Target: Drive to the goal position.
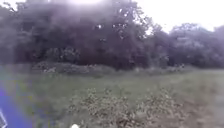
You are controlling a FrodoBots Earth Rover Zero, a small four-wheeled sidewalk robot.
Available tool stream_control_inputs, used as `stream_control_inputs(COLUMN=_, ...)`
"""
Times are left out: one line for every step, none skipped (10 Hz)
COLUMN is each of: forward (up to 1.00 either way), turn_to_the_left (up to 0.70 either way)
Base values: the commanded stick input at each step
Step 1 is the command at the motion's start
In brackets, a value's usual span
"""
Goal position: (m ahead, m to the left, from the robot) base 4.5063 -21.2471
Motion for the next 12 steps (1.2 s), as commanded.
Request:
stream_control_inputs(forward=0.7, turn_to_the_left=0.0)
stream_control_inputs(forward=0.7, turn_to_the_left=0.0)
stream_control_inputs(forward=0.7, turn_to_the_left=0.0)
stream_control_inputs(forward=0.7, turn_to_the_left=0.01)
stream_control_inputs(forward=0.7, turn_to_the_left=0.03)
stream_control_inputs(forward=0.7, turn_to_the_left=0.09)
stream_control_inputs(forward=0.7, turn_to_the_left=0.23)
stream_control_inputs(forward=0.7, turn_to_the_left=0.35)
stream_control_inputs(forward=0.7, turn_to_the_left=0.35)
stream_control_inputs(forward=0.7, turn_to_the_left=0.35)
stream_control_inputs(forward=0.7, turn_to_the_left=0.24)
stream_control_inputs(forward=0.7, turn_to_the_left=0.09)
